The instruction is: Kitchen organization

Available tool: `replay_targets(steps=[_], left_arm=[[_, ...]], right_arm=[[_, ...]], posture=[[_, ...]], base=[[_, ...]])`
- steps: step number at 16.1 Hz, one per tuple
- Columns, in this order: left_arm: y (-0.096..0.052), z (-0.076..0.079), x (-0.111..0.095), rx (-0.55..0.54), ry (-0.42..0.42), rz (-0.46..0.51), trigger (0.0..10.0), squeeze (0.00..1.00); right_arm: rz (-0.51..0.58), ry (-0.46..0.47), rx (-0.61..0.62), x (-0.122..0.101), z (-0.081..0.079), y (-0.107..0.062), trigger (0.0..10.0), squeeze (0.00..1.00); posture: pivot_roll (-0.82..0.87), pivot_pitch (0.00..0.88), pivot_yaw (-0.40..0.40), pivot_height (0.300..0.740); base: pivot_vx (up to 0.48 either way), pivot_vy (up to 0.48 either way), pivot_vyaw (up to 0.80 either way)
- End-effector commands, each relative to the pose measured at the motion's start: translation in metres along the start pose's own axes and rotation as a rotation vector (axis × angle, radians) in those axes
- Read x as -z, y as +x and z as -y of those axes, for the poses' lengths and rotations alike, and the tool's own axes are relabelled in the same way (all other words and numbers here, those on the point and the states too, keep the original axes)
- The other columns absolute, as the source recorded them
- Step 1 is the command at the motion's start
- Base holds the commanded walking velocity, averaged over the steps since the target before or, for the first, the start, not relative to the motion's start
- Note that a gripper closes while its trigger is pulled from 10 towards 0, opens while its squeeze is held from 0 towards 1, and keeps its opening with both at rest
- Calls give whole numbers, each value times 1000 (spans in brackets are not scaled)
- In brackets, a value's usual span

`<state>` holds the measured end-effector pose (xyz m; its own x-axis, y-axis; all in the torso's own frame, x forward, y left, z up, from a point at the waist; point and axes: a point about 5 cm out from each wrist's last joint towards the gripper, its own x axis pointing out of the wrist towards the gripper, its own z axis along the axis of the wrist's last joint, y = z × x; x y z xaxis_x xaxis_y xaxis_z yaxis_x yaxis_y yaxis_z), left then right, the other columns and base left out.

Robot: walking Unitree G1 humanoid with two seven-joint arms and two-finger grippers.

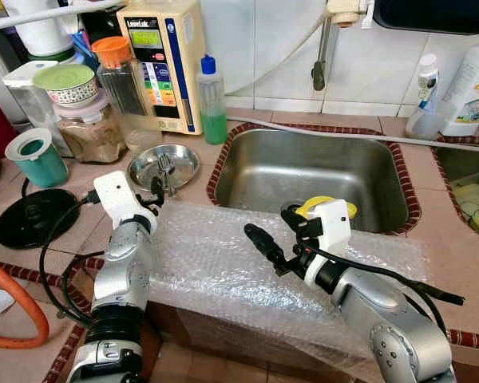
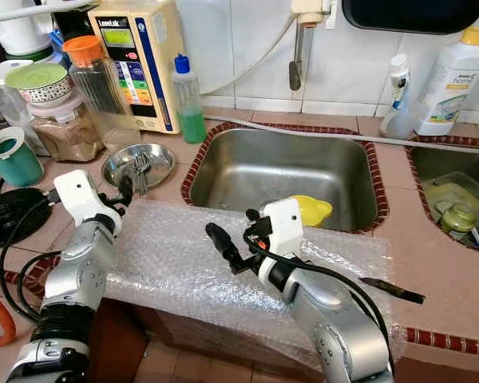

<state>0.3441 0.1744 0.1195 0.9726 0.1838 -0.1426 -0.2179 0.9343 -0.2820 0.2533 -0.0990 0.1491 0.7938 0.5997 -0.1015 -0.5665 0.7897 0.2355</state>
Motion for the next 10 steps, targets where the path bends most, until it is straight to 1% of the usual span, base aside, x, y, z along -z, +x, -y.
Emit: replay_targets(steps=[1,3,5,8,9,10], left_arm=[[3,5,-2,11,-34,-16,10000,1000],[3,10,7,13,-123,-87,10000,1000],[3,13,12,23,-164,-116,10000,1000],[6,17,14,20,-191,-138,10000,1000],[8,19,13,22,-189,-135,10000,90],[10,20,12,25,-195,-136,10000,0]], right_arm=[[4,-6,-3,-2,-3,-1,10000,0],[4,2,-15,-1,-4,-2,10000,0],[3,13,-63,-1,-10,-3,10000,0],[12,15,-106,-3,-15,-4,10000,0],[13,13,-106,-3,-15,-4,10000,0],[14,12,-105,-3,-15,-4,10000,0]], posture=[[-105,0,118,740],[-106,0,120,740],[-108,0,121,740],[-111,0,121,740],[-111,0,121,740],[-111,0,121,740]], base=[[0,0,0],[0,0,0],[0,0,0],[0,0,0],[0,0,0],[0,0,0]])
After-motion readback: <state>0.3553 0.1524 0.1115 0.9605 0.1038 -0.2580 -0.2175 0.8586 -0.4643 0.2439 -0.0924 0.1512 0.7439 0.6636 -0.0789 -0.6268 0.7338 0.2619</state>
